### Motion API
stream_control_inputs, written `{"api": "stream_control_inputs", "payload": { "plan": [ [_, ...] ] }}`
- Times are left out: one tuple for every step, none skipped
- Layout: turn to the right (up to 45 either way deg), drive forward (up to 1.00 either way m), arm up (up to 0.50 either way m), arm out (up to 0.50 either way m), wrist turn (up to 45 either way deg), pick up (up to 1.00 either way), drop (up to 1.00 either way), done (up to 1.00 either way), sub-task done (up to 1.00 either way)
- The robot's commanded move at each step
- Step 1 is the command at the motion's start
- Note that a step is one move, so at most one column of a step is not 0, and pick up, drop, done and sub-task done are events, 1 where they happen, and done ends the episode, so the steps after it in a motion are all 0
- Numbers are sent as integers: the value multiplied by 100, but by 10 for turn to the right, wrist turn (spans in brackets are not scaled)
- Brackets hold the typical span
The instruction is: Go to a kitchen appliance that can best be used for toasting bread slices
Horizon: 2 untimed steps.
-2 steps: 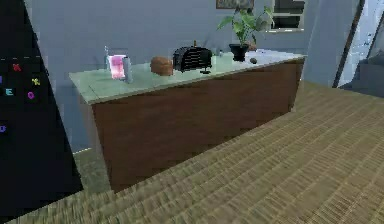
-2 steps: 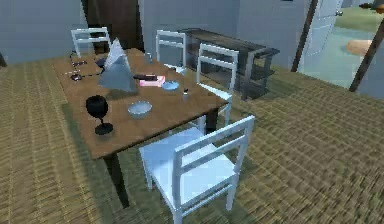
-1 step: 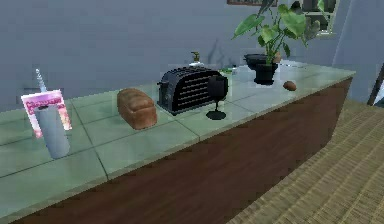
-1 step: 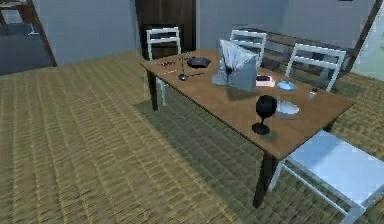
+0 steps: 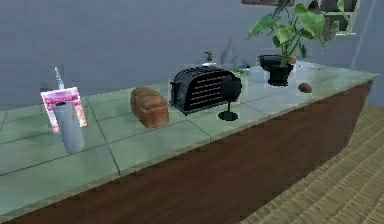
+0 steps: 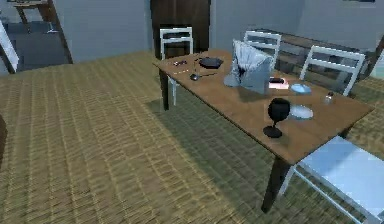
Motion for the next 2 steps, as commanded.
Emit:
{"api": "stream_control_inputs", "payload": {
  "plan": [
    [0,15,0,0,0,0,0,0,0],
    [0,0,0,0,0,0,0,100,0]
  ]
}}
